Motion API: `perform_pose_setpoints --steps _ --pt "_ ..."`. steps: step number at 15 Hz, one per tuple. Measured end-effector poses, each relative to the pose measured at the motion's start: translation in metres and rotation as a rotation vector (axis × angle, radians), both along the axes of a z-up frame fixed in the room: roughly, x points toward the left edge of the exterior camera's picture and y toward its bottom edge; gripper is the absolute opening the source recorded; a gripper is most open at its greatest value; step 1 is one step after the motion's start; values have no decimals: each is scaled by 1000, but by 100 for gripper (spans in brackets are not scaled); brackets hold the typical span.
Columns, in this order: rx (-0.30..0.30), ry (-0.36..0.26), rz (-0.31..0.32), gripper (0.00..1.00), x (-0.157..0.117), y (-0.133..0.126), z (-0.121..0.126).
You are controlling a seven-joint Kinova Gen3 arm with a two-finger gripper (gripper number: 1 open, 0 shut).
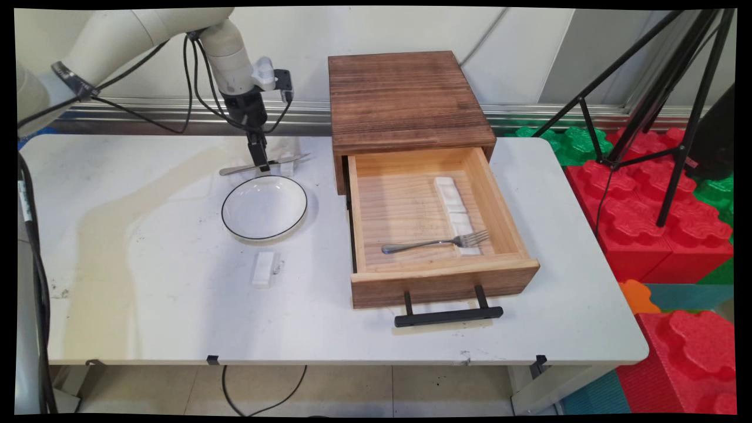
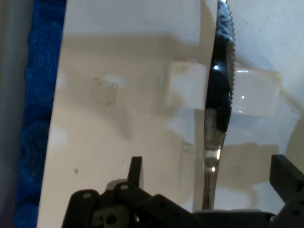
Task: Pick up the knife from the left of the white plate
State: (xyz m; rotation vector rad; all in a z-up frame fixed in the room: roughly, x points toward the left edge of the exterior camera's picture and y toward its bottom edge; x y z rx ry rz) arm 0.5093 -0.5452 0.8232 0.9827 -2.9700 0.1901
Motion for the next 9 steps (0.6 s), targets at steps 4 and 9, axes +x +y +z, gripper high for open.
perform_pose_setpoints --steps 4,9 --pt "18 23 -17 100 0 -8 -9" --pt "27 42 -29 0 0 -13 -15"
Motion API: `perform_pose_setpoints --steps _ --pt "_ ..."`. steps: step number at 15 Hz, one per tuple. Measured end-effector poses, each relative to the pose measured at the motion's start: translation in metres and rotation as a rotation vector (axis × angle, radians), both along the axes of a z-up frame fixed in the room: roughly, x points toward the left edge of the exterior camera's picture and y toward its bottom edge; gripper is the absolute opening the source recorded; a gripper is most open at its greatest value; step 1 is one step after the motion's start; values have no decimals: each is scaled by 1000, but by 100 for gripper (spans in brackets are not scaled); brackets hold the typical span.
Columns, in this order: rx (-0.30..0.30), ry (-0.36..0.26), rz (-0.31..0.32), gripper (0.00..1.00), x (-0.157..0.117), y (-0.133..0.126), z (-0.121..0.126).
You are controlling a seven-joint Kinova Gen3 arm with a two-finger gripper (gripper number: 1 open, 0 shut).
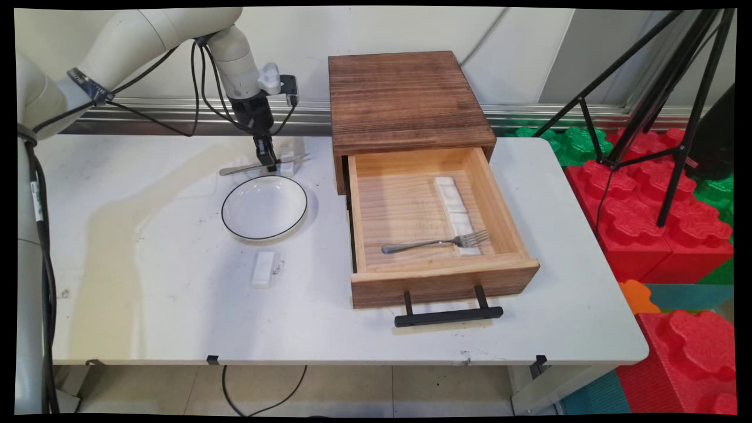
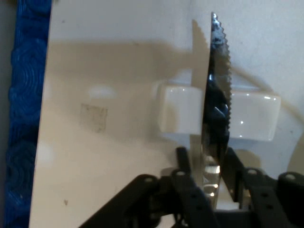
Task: Pick up the knife from the left of the white plate, then place the picked object into the drawer
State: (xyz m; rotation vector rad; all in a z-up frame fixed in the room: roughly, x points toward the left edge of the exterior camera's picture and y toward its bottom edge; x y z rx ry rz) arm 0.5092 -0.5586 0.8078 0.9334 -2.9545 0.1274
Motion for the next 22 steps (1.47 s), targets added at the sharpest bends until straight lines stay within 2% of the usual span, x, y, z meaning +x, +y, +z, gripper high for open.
perform_pose_setpoints --steps 7,12,18,22 --pt "-6 11 15 0 0 1 0" --pt "-60 -13 81 0 1 8 14" --pt "-180 -60 192 0 -2 34 64" --pt "-259 -48 232 0 -14 51 100"
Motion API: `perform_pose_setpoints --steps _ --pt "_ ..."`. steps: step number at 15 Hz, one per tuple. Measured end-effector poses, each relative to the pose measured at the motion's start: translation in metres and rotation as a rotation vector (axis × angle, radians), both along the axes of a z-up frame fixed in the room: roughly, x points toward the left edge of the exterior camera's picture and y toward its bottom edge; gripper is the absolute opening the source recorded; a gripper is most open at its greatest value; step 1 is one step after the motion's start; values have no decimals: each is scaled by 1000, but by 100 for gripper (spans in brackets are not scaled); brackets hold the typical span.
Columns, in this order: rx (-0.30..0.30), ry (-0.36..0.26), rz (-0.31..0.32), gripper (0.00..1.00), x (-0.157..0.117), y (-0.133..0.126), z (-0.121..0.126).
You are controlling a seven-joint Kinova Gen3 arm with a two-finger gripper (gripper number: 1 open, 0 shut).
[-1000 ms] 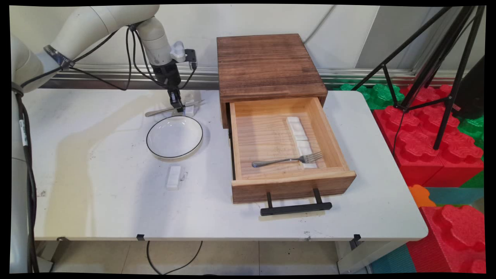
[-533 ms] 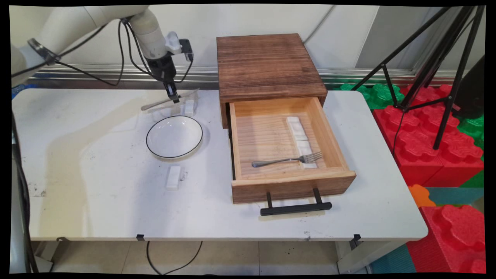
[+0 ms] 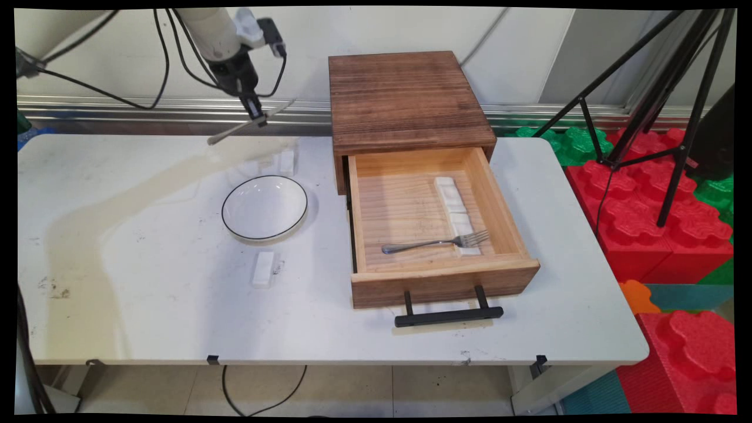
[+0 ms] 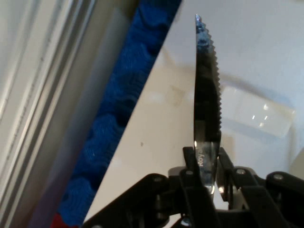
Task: Place the picked object into the drawer
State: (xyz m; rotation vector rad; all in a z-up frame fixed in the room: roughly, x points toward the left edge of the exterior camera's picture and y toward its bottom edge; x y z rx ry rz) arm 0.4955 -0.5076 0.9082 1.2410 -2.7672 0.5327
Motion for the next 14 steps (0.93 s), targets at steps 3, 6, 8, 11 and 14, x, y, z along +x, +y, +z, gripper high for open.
perform_pose_setpoints --steps 3,6,8,11,14 --pt "-60 24 4 0 -14 12 28" --pt "-103 46 -4 0 -28 24 52" --pt "-126 60 -12 0 -38 33 67" --pt "-151 87 -41 0 -56 49 89" --pt "-169 118 -91 0 -77 63 107"
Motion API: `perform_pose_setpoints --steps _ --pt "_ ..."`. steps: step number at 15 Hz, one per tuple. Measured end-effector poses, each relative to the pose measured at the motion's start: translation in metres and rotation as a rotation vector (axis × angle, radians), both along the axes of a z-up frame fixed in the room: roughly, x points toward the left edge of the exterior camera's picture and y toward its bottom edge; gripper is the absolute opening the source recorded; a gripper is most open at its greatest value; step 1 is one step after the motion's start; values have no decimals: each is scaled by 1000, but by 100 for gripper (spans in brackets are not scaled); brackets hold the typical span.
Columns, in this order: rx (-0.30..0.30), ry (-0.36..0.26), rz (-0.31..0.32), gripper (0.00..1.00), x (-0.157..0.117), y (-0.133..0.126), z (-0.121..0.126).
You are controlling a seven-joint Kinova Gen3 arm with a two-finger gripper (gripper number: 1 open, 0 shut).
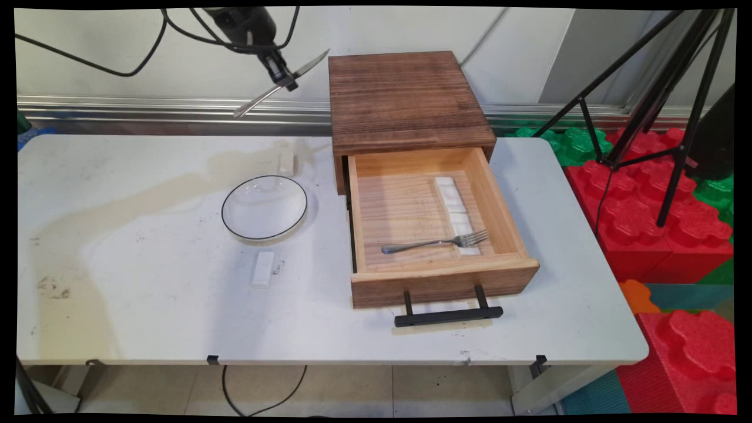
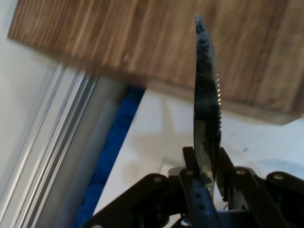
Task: Place the picked object into the drawer
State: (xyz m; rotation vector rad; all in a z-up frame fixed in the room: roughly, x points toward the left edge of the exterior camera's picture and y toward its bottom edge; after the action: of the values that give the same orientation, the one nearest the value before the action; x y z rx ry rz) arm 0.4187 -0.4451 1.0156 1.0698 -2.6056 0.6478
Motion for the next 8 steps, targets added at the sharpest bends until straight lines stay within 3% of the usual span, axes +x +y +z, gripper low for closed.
perform_pose_setpoints --steps 8 --pt "-34 59 -163 0 -68 28 35"
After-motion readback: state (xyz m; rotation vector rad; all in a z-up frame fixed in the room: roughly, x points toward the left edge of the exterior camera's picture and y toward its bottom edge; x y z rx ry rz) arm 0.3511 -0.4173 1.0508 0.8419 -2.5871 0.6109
